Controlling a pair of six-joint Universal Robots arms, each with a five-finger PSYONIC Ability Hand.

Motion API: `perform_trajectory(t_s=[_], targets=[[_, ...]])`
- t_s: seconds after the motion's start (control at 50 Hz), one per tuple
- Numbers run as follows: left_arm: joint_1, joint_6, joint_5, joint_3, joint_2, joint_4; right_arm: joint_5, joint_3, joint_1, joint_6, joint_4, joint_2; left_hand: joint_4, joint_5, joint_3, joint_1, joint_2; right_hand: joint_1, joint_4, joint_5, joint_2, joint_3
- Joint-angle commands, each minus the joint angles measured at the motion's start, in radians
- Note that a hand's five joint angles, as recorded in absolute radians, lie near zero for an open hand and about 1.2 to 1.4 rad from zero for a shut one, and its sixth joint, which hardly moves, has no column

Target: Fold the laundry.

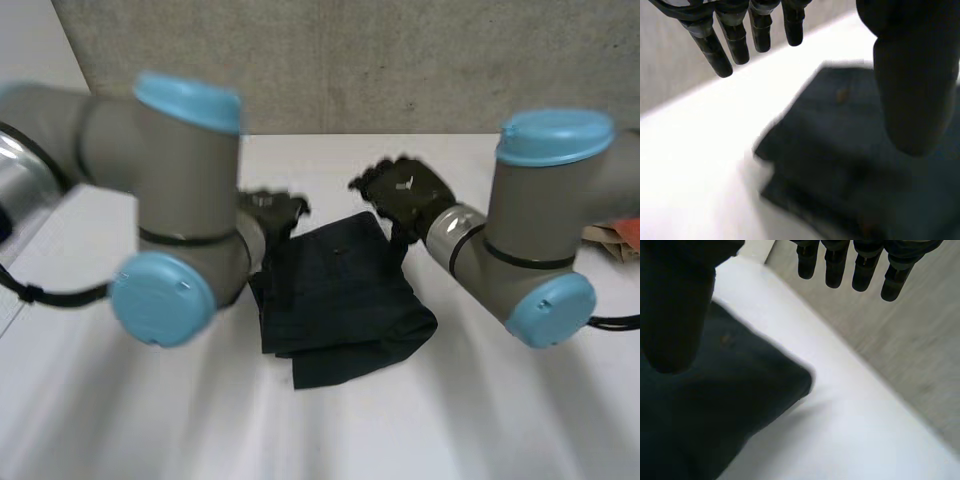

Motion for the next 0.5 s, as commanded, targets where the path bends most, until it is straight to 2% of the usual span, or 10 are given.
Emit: perform_trajectory(t_s=[0.02,0.06,0.12,0.14,0.22,0.3,0.38,0.5], targets=[[0.046,0.059,0.266,0.072,0.160,-0.007,0.080,0.227,0.047,-0.055,-0.149,-0.188,-0.022,-0.051,-0.033,-0.007,-0.020,-0.042,-0.044,-0.050,-0.025,-0.033],[0.062,0.082,0.385,0.078,0.195,-0.016,0.080,0.298,0.056,-0.053,-0.175,-0.216,-0.022,-0.051,-0.033,-0.007,-0.020,-0.042,-0.044,-0.050,-0.025,-0.033],[0.076,0.099,0.496,0.078,0.217,-0.025,0.079,0.442,0.076,-0.041,-0.241,-0.262,-0.022,-0.051,-0.033,-0.007,-0.020,-0.042,-0.044,-0.050,-0.025,-0.033],[0.080,0.103,0.559,0.073,0.224,-0.033,0.079,0.519,0.087,-0.038,-0.288,-0.276,-0.022,-0.051,-0.033,-0.007,-0.020,-0.042,-0.044,-0.050,-0.025,-0.033],[0.085,0.121,0.666,0.044,0.230,-0.063,0.077,0.683,0.108,-0.032,-0.455,-0.279,-0.022,-0.051,-0.033,-0.007,-0.020,-0.042,-0.044,-0.050,-0.025,-0.033],[0.083,0.158,0.700,-0.011,0.230,-0.076,0.074,0.789,0.122,-0.032,-0.650,-0.233,-0.022,-0.051,-0.033,-0.007,-0.020,-0.042,-0.044,-0.050,-0.025,-0.033],[0.076,0.219,0.704,-0.065,0.232,-0.065,0.080,0.806,0.130,-0.042,-0.769,-0.158,-0.022,-0.051,-0.033,-0.007,-0.020,-0.042,-0.044,-0.050,-0.025,-0.033],[0.065,0.242,0.693,-0.117,0.244,-0.019,0.073,0.786,0.120,-0.052,-0.786,-0.113,-0.022,-0.051,-0.033,-0.007,-0.020,-0.042,-0.044,-0.050,-0.025,-0.033]])
